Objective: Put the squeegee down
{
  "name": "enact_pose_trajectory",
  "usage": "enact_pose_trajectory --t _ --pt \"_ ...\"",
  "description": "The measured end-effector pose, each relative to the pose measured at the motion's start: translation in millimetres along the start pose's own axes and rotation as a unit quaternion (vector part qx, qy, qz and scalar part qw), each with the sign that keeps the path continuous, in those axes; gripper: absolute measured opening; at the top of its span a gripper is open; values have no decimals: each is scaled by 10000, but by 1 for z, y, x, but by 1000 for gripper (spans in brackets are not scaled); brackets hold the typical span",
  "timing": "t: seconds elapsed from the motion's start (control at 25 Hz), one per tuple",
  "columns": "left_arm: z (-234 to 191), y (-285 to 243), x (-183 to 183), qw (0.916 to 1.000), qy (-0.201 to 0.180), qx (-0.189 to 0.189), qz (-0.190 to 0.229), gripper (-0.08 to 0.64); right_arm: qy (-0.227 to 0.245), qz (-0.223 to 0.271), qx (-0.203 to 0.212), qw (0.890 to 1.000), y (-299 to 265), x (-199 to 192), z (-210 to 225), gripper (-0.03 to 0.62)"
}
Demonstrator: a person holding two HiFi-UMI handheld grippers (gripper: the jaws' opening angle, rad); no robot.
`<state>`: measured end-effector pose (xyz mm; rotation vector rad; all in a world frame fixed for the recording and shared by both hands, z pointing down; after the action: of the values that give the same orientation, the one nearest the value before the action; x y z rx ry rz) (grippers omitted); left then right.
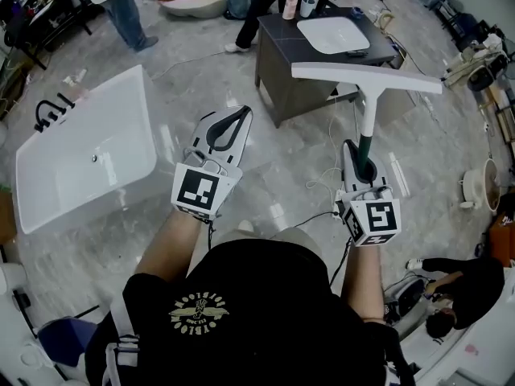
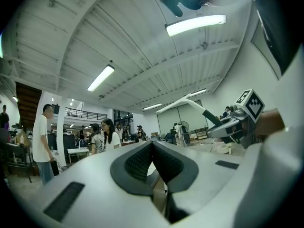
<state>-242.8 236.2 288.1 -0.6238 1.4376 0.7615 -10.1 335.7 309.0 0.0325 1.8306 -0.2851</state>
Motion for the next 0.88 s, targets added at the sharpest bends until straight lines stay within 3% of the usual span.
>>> enact_pose_trajectory --t 0.36,0.72,0.88 --pt "-12 -27 -10 9997 -7 -145 -208 23 -140 -108 -124 9998 -16 -8 17 28" --pt "-25 -72 -21 9999 45 2 -127 23 -127 -120 -4 9998 -51 -18 55 28" --pt "-33 -95 -26 9995 -26 76 -305 23 -181 -102 51 9998 -68 -24 75 28"
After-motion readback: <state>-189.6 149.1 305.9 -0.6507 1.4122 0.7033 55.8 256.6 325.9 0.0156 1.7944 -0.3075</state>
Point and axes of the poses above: the fingertips, and each gripper's own axes: y backward along the fingers, z to its right, x out of its top, the point moved 6 cm from there along y, backward along the fingers, and after that the axes turned 7 degrees about y, right-handed, at the moved point
